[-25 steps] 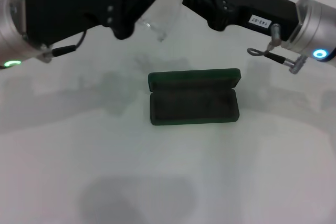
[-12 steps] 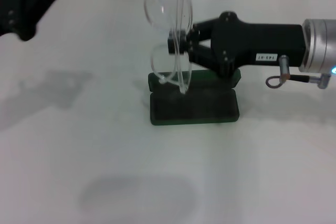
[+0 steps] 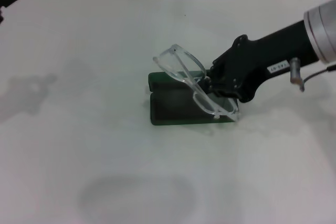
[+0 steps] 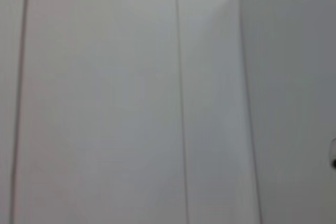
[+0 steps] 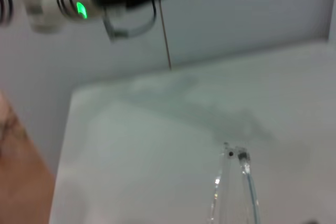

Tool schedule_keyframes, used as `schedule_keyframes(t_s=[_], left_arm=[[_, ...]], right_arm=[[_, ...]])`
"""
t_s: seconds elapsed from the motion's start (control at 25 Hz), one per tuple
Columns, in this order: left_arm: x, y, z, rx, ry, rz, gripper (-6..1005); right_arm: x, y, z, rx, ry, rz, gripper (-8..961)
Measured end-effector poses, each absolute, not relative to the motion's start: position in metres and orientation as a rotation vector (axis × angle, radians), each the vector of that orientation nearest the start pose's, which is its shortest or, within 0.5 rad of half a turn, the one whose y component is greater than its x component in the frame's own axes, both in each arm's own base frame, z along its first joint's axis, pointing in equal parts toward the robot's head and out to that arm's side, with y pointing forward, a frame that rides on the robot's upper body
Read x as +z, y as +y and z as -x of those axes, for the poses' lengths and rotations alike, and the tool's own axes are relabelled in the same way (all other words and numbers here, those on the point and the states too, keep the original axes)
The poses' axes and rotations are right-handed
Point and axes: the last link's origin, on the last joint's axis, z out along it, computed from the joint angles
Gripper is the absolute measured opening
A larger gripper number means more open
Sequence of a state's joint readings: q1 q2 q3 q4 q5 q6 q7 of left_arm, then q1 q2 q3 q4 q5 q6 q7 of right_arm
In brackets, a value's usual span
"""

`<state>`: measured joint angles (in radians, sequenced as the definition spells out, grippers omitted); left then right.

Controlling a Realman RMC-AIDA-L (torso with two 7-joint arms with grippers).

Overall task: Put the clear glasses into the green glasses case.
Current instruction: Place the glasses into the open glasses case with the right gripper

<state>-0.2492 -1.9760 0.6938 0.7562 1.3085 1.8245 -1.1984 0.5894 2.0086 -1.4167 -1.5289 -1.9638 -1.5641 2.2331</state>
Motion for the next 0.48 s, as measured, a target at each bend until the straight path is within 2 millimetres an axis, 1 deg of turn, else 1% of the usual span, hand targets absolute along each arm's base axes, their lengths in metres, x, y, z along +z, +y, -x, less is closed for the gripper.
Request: schedule_keyframes(t_s=[0.12, 0.28, 0.36, 0.4, 0.44, 0.48], left_arm=[[0.127, 0.271, 0.286, -1.206, -0.241, 2.207, 23], [0.127, 0.271, 0.290, -1.196, -0.310, 2.231, 23], [0.126, 0.273, 0.292, -1.187, -0.362, 2.231, 23], [0.126, 0.274, 0.293, -1.184, -0.369, 2.231, 23], [0.126, 0.275, 0.294, -1.175, -0.383, 2.231, 23], [0.125, 0.275, 0.295, -1.165, -0.391, 2.234, 23]], right_arm=[[0.019, 0.329, -0.067, -0.009, 0.263, 3.050, 95], [0.011, 0.331, -0.055, -0.259, 0.224, 3.025, 95], [0.002, 0.330, -0.049, -0.407, 0.180, 2.991, 96], [-0.006, 0.330, -0.050, -0.502, 0.146, 2.951, 96], [-0.011, 0.330, -0.052, -0.548, 0.121, 2.930, 96], [-0.022, 0.330, -0.059, -0.629, 0.071, 2.883, 96]])
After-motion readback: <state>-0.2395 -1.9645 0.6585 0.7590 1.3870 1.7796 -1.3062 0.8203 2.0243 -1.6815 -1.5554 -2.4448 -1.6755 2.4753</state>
